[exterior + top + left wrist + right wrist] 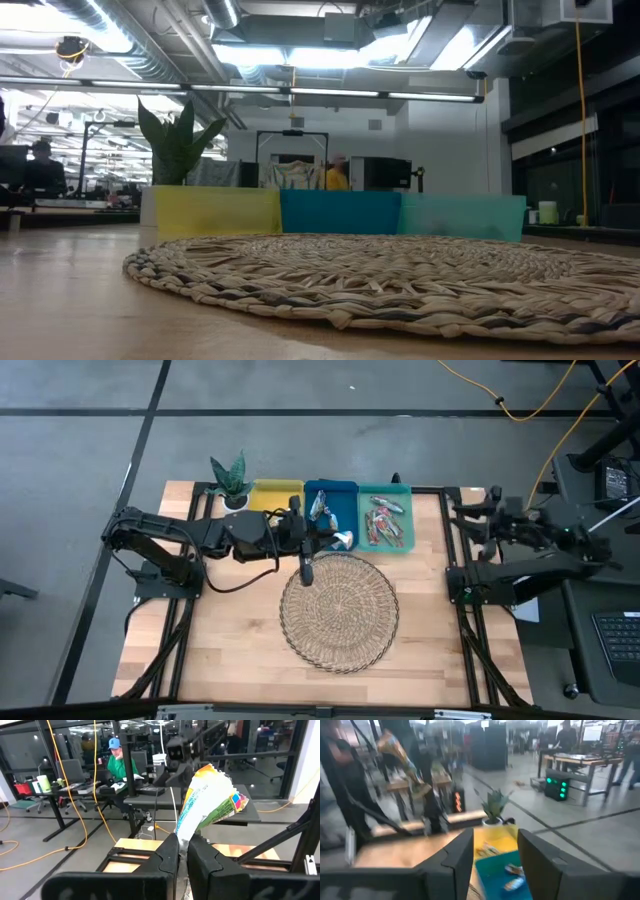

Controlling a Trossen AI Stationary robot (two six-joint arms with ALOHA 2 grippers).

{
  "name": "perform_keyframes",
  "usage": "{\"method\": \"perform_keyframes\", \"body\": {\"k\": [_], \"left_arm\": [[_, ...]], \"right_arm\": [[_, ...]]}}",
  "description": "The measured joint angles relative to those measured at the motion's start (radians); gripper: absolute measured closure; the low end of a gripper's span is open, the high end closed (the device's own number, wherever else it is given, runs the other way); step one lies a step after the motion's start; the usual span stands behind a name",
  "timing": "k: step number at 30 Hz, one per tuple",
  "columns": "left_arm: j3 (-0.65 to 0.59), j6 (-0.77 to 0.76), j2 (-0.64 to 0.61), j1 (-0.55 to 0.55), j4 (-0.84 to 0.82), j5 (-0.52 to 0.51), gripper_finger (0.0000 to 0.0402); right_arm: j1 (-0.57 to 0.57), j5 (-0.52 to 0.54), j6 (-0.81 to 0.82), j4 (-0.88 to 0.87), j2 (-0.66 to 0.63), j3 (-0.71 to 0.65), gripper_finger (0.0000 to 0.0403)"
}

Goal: Pick and place Granola Bars by type
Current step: Put the yellow granola bar into the yellow bin

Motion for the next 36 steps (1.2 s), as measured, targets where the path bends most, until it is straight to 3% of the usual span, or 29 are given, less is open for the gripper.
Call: {"method": "perform_keyframes", "body": {"k": [4, 10, 13, 18, 26, 31, 36], "left_arm": [[0.000, 0.000, 0.000, 0.000, -0.002, 0.007, 0.0387], [0.000, -0.005, 0.000, 0.000, -0.002, 0.008, 0.0387], [0.000, -0.012, 0.000, 0.000, -0.006, 0.009, 0.0387], [0.000, -0.029, 0.000, 0.000, -0.022, 0.010, 0.0387], [0.000, -0.029, 0.000, 0.000, -0.024, 0.011, 0.0387], [0.000, -0.029, 0.000, 0.000, -0.028, 0.012, 0.0386], [0.000, -0.029, 0.000, 0.000, -0.055, 0.002, 0.0386]], "right_arm": [[0.000, -0.005, 0.033, 0.086, -0.184, -0.171, 0.0289], [0.000, -0.071, 0.029, 0.209, -0.352, -0.365, 0.0391], [0.000, -0.127, -0.010, 0.260, -0.339, -0.399, 0.0392], [0.000, -0.203, -0.123, 0.520, -0.349, -0.500, 0.0397], [0.000, -0.301, -0.023, 0.736, -0.349, -0.756, 0.0396], [0.000, -0.305, -0.021, 0.902, -0.349, -0.889, 0.0397], [0.000, -0.300, 0.007, 0.847, -0.349, -0.940, 0.0397]]}}
